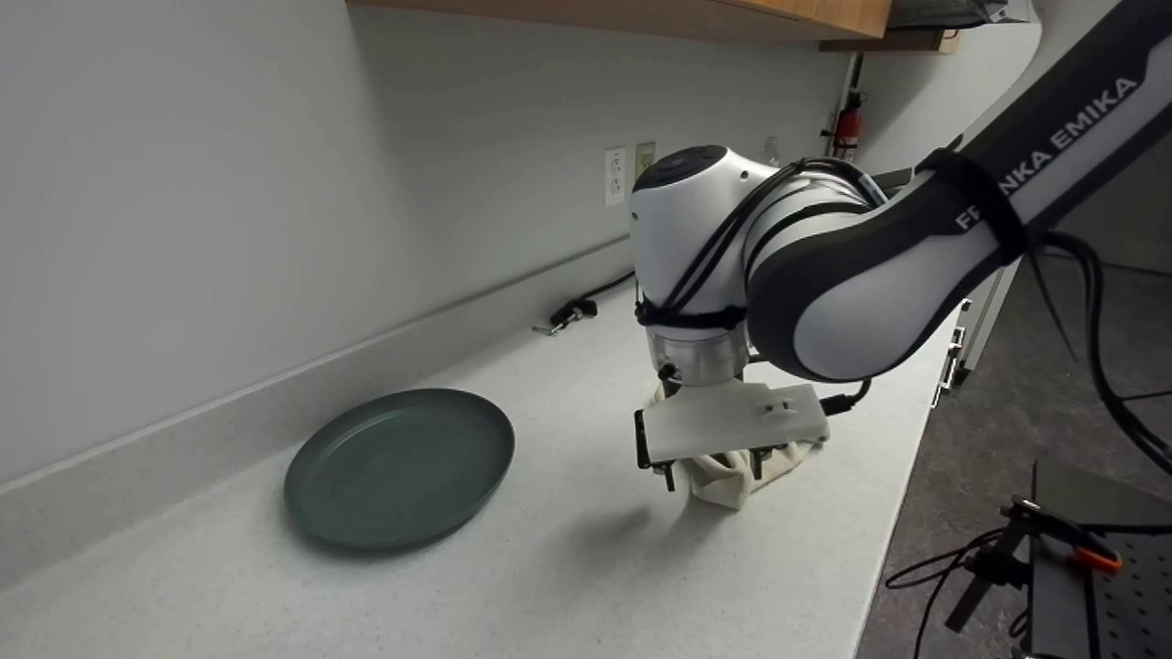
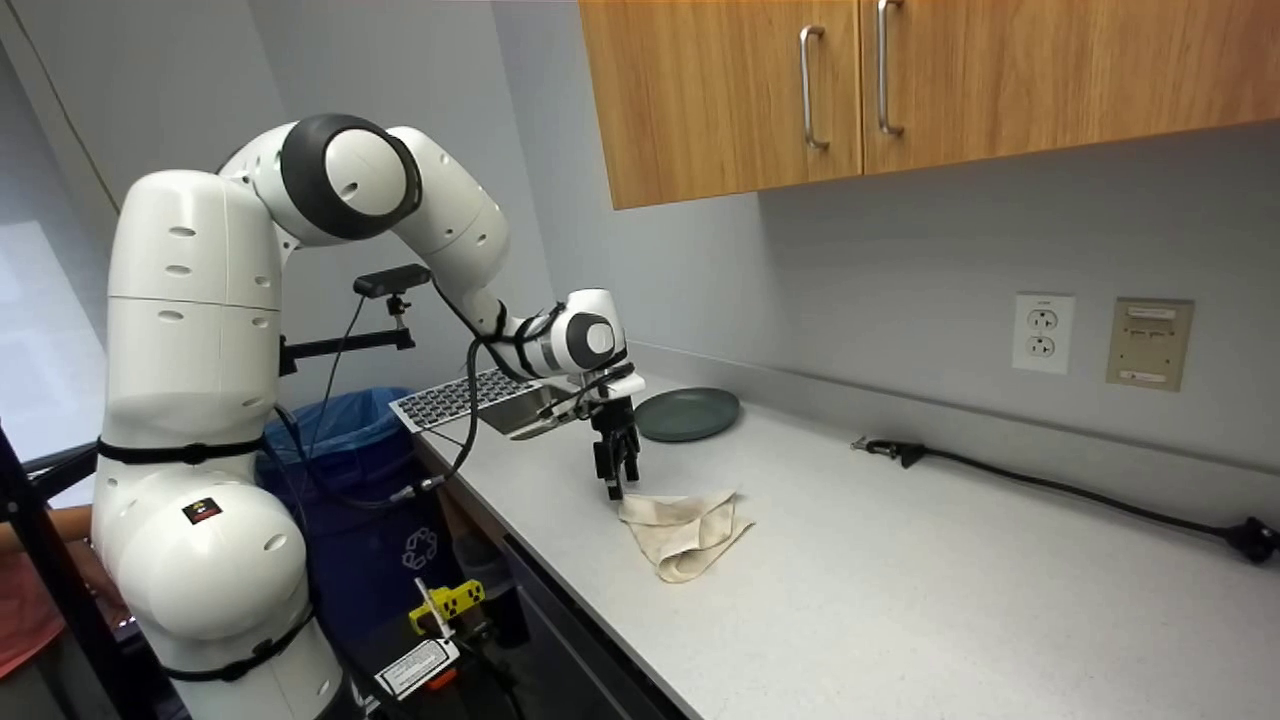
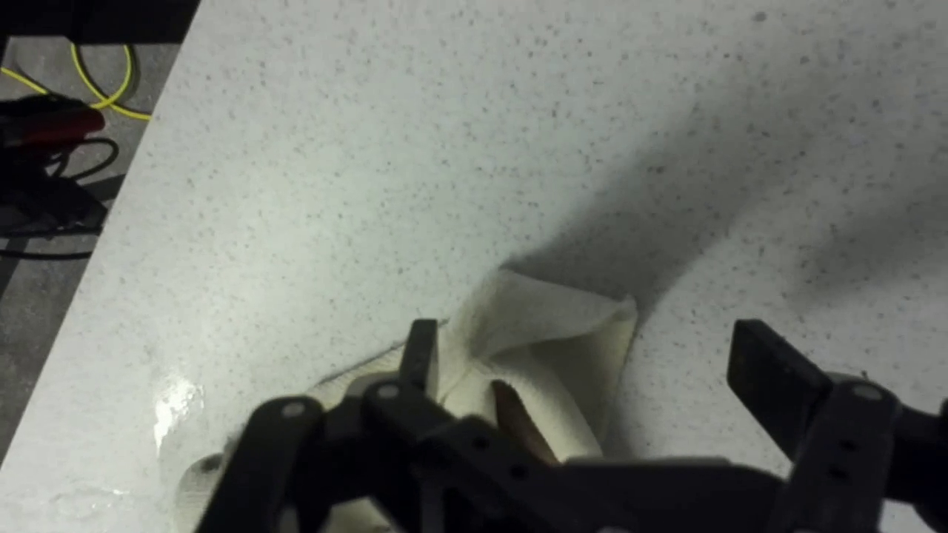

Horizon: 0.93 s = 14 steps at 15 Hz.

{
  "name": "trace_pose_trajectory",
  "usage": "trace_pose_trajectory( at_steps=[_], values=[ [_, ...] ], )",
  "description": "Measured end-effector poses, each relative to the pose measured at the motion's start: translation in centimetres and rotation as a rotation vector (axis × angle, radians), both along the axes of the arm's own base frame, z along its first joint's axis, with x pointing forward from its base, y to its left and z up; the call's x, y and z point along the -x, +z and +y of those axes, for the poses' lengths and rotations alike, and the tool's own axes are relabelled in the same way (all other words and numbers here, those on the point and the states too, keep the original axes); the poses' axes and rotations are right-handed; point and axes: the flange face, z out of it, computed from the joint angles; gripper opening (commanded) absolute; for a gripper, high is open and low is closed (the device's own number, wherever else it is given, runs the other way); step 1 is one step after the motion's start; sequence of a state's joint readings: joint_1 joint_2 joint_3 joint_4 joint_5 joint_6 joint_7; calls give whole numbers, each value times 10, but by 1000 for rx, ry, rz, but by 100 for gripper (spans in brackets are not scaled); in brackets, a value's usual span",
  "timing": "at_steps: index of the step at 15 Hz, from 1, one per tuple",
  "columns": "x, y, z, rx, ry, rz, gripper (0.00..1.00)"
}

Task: Fold the towel once

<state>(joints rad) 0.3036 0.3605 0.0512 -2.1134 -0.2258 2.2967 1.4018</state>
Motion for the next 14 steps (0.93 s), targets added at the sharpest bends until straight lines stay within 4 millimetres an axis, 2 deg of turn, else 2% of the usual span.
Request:
trace_pose_trajectory(
  at_steps=[6, 8, 9, 10, 11, 14],
  values=[
    [-1, -3, -4, -67, -123, 25, 100],
    [-4, -3, -9, -82, -159, 18, 95],
    [-5, -3, -12, -85, -172, 10, 86],
    [-7, -3, -15, -87, -185, 3, 71],
    [-8, -4, -17, -88, -196, -3, 70],
    [-8, -8, -20, -88, -219, -10, 46]
  ],
)
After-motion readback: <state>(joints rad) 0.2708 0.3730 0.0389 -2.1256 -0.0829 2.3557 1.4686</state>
